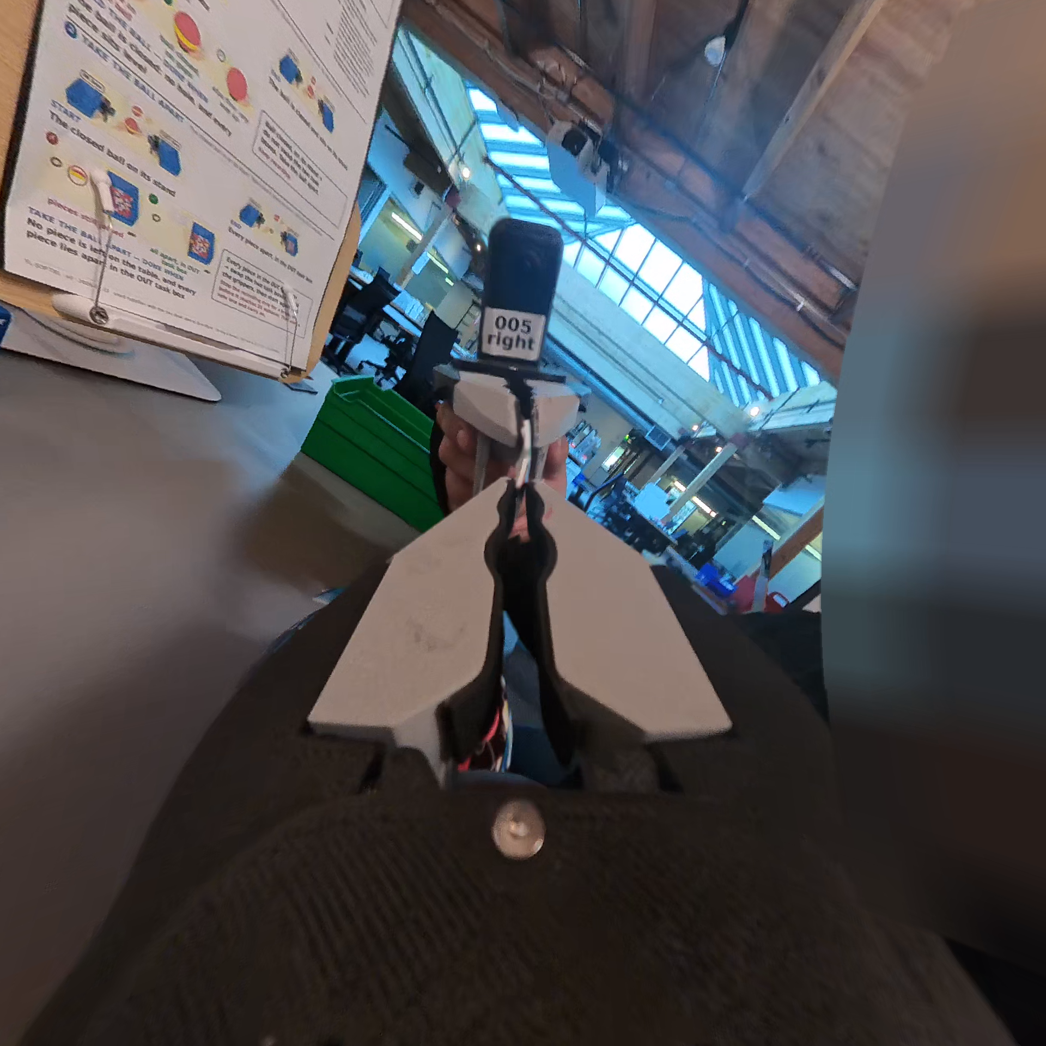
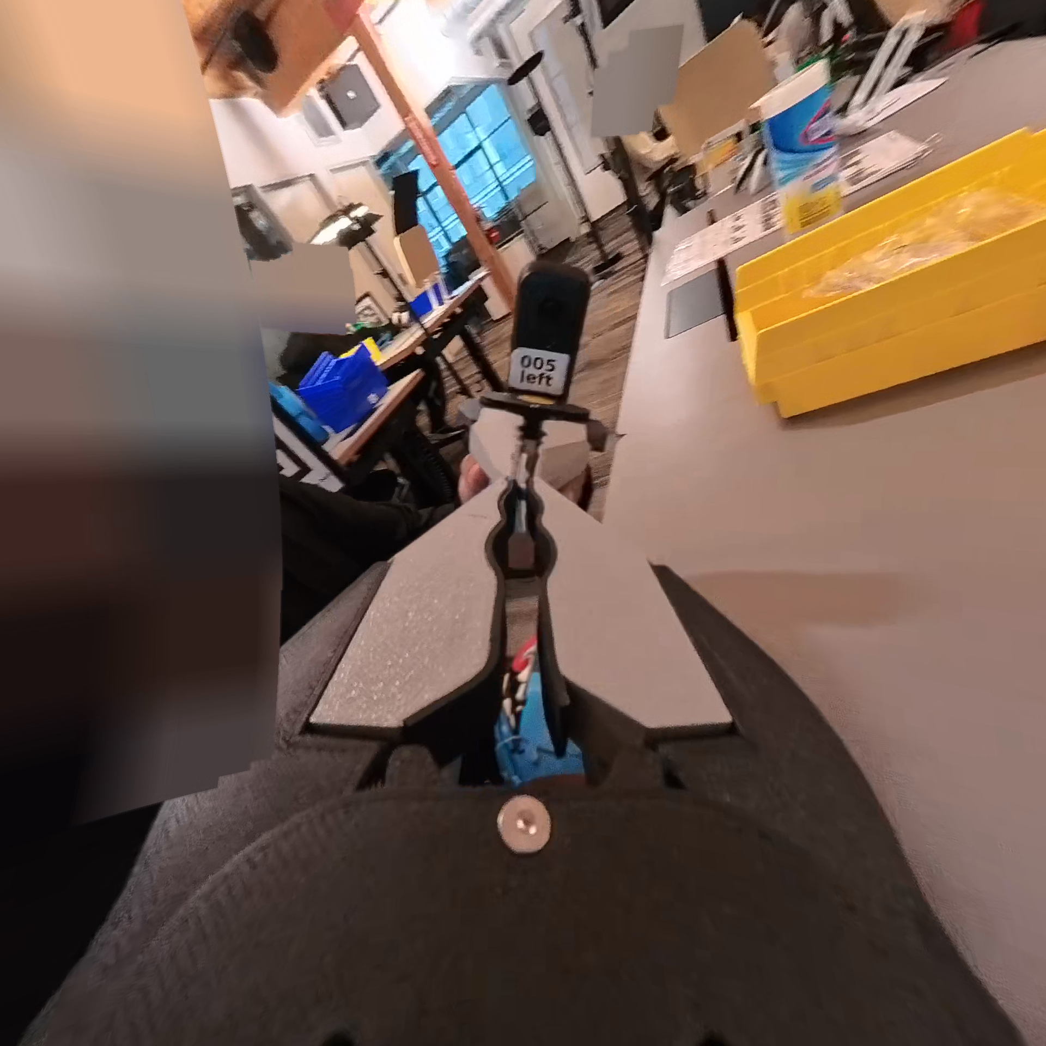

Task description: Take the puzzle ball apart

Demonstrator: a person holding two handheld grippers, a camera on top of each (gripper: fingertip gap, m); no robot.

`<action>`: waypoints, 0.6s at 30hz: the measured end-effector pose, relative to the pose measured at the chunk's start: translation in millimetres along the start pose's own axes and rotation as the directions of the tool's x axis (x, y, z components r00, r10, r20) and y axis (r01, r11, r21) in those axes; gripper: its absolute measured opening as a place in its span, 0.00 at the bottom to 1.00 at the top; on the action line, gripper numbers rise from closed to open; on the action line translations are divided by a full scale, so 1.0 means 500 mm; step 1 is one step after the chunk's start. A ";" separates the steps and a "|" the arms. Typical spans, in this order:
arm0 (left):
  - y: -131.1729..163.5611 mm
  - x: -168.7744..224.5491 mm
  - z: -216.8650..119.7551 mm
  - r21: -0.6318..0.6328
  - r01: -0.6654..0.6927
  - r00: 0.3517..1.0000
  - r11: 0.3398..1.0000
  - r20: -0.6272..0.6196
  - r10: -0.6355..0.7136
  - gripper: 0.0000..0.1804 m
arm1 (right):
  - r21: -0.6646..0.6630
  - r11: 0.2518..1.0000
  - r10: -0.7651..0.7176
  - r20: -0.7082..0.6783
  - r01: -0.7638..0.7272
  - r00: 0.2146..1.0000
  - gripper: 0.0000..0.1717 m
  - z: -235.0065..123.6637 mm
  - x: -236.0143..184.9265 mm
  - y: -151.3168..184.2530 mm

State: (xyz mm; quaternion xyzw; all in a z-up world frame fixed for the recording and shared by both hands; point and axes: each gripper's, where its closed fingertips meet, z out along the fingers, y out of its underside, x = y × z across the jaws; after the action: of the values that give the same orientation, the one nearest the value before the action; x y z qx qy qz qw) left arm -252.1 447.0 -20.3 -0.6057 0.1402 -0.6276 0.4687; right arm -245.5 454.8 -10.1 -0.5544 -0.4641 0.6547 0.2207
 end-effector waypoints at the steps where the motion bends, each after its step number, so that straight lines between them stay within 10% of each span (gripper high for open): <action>1: 0.002 0.002 -0.005 -0.013 -0.028 1.000 1.000 0.009 0.029 0.01 | -0.022 1.000 0.016 0.010 -0.016 1.000 0.00 -0.003 -0.003 0.004; 10: 0.044 -0.011 -0.100 -0.254 -0.444 0.865 0.859 0.126 0.485 0.08 | -0.431 0.881 0.184 -0.069 -0.196 0.980 0.00 0.007 0.005 0.111; 18: 0.105 -0.001 -0.084 -0.379 -0.579 0.775 0.722 0.020 0.631 0.12 | -0.619 0.745 0.193 -0.160 -0.250 0.968 0.00 0.020 0.000 0.150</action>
State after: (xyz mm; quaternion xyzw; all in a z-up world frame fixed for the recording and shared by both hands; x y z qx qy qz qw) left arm -267.6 403.5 -68.9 -0.6447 0.4054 -0.3574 0.5407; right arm -238.0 415.9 -74.3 -0.6747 -0.5783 0.4570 -0.0388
